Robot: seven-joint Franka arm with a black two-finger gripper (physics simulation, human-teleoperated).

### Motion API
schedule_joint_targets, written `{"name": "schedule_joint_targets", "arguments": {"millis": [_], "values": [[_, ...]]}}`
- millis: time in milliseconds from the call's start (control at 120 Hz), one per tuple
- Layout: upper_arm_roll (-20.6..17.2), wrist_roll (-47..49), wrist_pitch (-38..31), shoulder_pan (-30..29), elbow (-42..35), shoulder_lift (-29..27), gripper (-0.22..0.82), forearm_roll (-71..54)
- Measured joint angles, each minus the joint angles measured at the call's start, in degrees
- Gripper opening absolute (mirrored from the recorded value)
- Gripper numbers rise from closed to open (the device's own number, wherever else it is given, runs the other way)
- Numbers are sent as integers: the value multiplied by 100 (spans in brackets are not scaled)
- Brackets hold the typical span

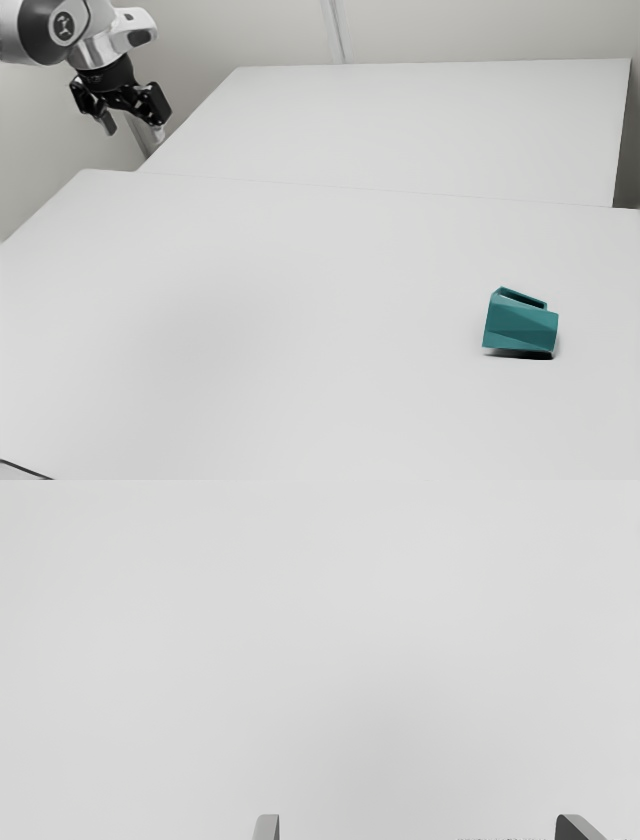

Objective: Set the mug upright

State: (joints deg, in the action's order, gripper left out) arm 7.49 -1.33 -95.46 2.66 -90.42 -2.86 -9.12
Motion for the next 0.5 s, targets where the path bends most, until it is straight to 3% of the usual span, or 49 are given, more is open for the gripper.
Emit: {"name": "schedule_joint_targets", "arguments": {"millis": [333,500], "values": [[-73,-75,-149,95,-93,13,60,83],[-77,-82,-311,14,-358,252,60,1192]]}}
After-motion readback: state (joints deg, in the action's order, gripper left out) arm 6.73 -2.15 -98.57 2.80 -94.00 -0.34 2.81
